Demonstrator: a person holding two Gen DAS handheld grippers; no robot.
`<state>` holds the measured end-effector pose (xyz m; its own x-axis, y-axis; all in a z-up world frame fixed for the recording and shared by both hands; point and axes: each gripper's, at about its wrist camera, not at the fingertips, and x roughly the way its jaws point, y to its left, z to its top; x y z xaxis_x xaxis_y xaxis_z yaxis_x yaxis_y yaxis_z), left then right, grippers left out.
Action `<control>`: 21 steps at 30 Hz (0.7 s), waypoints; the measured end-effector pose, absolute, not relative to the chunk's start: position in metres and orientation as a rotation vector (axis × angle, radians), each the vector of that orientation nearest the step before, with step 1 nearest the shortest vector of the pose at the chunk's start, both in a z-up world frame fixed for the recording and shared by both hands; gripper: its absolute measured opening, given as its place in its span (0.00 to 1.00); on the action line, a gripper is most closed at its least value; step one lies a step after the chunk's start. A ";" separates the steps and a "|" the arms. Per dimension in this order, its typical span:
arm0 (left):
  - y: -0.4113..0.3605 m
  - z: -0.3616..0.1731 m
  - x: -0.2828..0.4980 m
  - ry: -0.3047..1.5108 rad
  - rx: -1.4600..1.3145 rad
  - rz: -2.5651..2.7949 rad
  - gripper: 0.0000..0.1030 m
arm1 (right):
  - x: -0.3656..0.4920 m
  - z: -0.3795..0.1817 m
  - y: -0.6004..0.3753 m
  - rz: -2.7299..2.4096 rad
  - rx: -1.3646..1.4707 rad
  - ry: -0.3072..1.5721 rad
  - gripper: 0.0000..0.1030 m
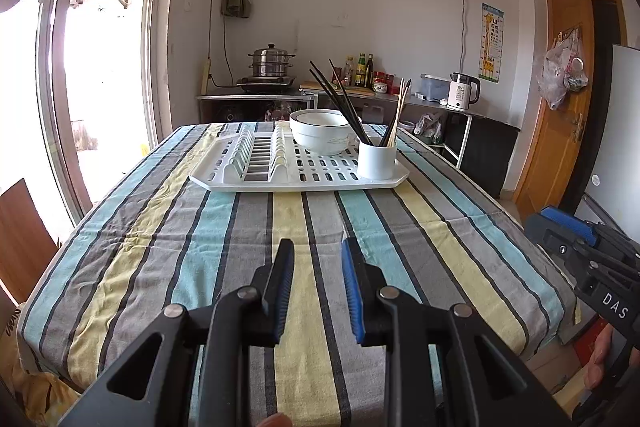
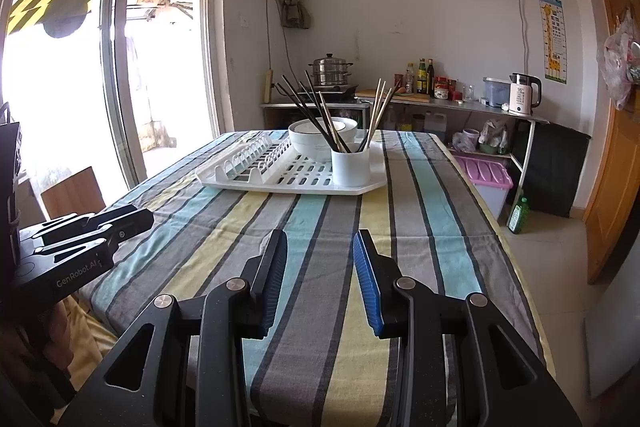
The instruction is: Organize utensils
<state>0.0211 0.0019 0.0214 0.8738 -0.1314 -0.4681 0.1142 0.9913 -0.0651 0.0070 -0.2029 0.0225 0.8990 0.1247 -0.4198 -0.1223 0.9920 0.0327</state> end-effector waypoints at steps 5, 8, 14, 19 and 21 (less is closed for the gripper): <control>0.001 0.020 0.020 0.493 -0.037 -0.126 0.25 | 0.006 0.020 -0.204 0.123 0.011 0.437 0.35; -0.001 0.017 0.021 0.500 -0.034 -0.131 0.25 | 0.006 0.020 -0.204 0.125 0.011 0.438 0.35; -0.004 0.015 0.024 0.513 -0.033 -0.130 0.25 | 0.007 0.020 -0.204 0.125 0.011 0.443 0.35; -0.004 0.015 0.024 0.511 -0.033 -0.128 0.25 | 0.007 0.020 -0.204 0.123 0.008 0.442 0.35; -0.004 0.015 0.024 0.511 -0.033 -0.127 0.25 | 0.006 0.021 -0.204 0.125 0.008 0.441 0.35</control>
<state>0.0236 -0.0044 0.0149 0.8645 -0.1291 -0.4857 0.1128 0.9916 -0.0628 0.0063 -0.2039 0.0205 0.8969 0.1228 -0.4249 -0.1192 0.9922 0.0351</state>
